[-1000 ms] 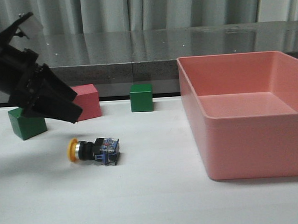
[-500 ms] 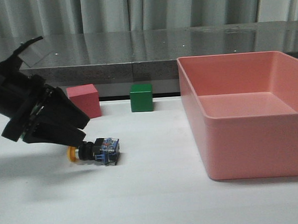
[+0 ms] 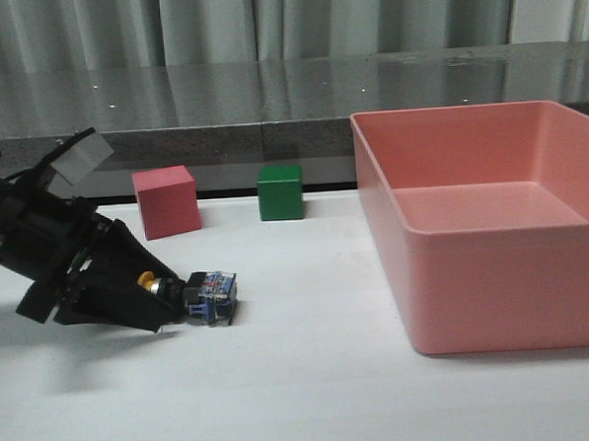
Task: Place and stand button with both arms
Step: 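Move the left gripper down over the lying button and grasp it, then lift the button with the left gripper and stand it cap-up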
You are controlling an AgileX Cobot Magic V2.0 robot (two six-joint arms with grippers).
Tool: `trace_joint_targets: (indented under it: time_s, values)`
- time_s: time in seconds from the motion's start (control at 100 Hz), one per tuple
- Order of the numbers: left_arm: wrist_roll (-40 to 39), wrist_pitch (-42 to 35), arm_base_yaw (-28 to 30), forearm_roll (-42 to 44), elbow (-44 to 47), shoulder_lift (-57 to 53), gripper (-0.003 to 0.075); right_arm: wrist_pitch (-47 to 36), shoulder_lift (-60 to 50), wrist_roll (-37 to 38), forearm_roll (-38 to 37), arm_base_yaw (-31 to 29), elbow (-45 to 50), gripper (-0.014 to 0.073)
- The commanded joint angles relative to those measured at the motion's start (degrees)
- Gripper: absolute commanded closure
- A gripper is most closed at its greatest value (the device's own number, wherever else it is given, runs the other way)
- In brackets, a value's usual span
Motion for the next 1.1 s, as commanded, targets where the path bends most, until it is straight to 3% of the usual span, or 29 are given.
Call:
trace_joint_targets:
  time_s: [0.0,0.18,0.34,0.46,0.62,0.83,0.94,1.09]
  values:
    - [-0.1,1.0,-0.3,-0.1,-0.7,-1.3,0.0384,-4.6,0.2,0.0,0.4,-0.3,-1.7,0.0670]
    - [-0.1,2.5,-0.3,0.4,-0.7,-3.1,0.0738,-4.6,0.2,-0.1,0.4,-0.3,-1.7,0.0670]
    - [-0.2,2.6,-0.3,0.7,-0.7,-8.6,0.0739,-4.6,0.2,-0.1,0.4,-0.3,-1.7,0.0670]
    - [-3.8,-0.8,-0.8,5.7,-2.3,-15.6,0.0739,-4.6,0.2,-0.1,0.4,-0.3,-1.7,0.0670]
    - [-15.1,-10.0,-5.2,26.0,-6.1,-24.9,0.0739,-4.6,0.2,-0.1,0.4,-0.3,-1.7,0.0670]
    - [-32.9,-11.5,-15.8,54.1,-10.7,-28.9,0.0739,-4.6,0.2,-0.1,0.4,-0.3,-1.7,0.0670]
    - [-49.5,-14.1,-22.9,74.7,-10.9,-27.9,0.0739,-4.6,0.2,-0.1,0.4,-0.3,-1.7,0.0670]
    - [-69.3,-14.1,-29.1,92.4,-10.9,-24.3,0.0739,-4.7,0.2,-0.1,0.4,-0.3,-1.7,0.0670]
